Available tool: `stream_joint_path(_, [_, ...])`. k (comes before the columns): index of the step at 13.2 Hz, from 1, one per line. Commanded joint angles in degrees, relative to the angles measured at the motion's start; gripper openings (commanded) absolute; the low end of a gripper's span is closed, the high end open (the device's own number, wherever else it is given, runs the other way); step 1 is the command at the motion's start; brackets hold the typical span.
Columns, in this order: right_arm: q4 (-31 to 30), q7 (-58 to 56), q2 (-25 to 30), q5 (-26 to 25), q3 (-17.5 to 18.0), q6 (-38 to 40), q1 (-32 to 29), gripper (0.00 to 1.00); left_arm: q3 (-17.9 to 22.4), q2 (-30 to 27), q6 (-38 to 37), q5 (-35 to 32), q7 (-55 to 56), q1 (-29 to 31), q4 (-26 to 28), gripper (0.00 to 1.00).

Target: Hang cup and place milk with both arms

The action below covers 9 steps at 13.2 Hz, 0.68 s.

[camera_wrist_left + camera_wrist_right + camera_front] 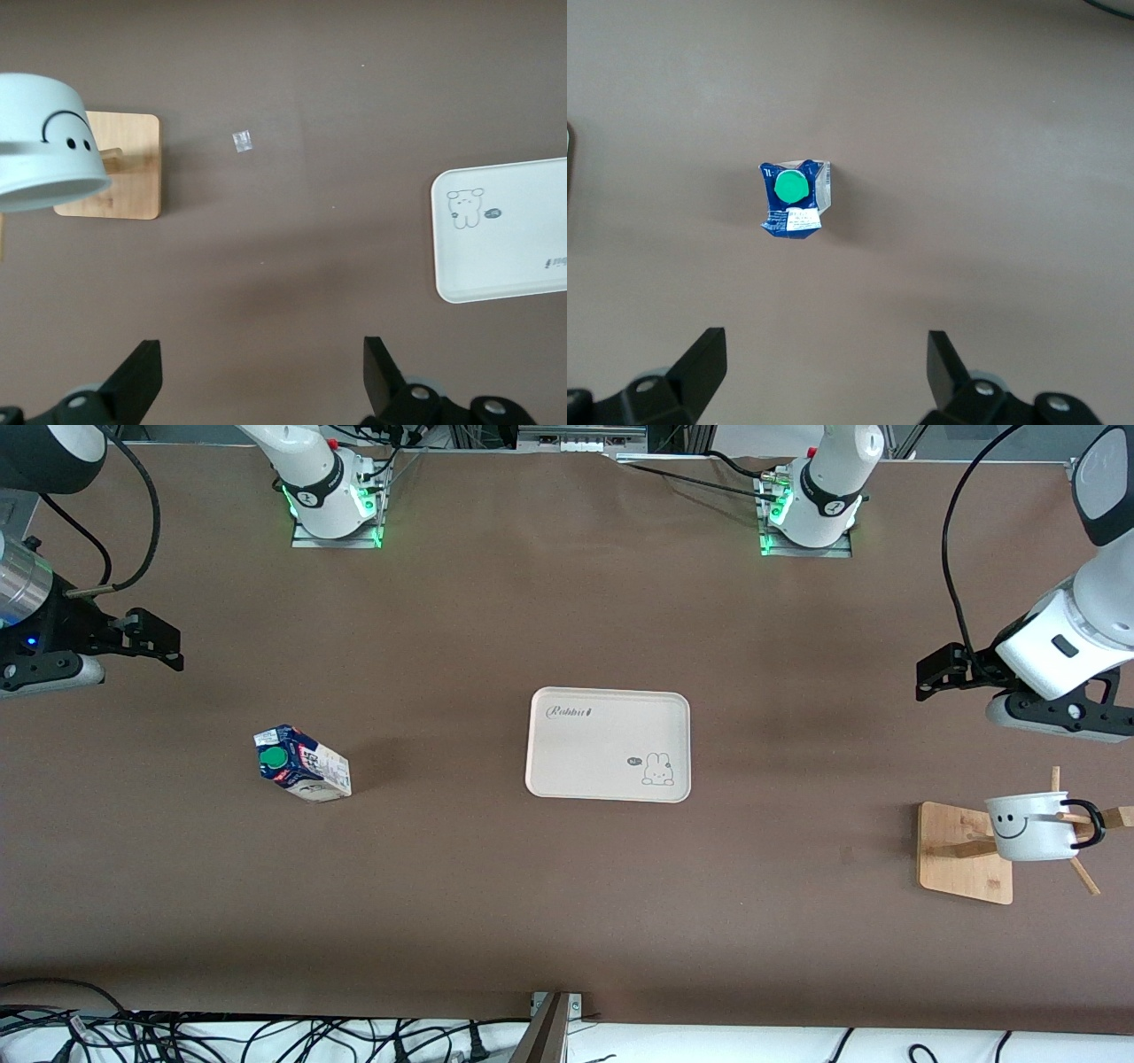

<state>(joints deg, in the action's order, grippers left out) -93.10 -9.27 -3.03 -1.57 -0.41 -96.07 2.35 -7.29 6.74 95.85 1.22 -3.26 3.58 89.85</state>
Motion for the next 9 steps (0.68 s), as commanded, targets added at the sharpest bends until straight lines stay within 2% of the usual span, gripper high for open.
stream_joint_path(1, [0.9,0.3,-0.14,-0.1,0.67,0.8,-0.77,1.0,1.48,-7.42,2.93,0.64,0.53,-0.86,9.61,1.0])
stream_joint_path(4, [0.9,0.3,-0.14,-0.1,0.67,0.89,-0.77,1.0,3.94,-9.12,3.2,0.28,4.22,-1.9,11.31,1.0])
stream_joint_path(6, [0.99,0.3,-0.14,-0.1,0.67,0.8,-0.77,1.0,6.22,-9.12,3.02,-3.39,3.27,-5.32,11.14,1.0])
stream_joint_path(9, [0.99,0.3,-0.14,-0.19,0.67,0.8,-0.77,1.0,5.53,-8.68,2.59,-3.59,2.47,-4.99,10.26,1.0])
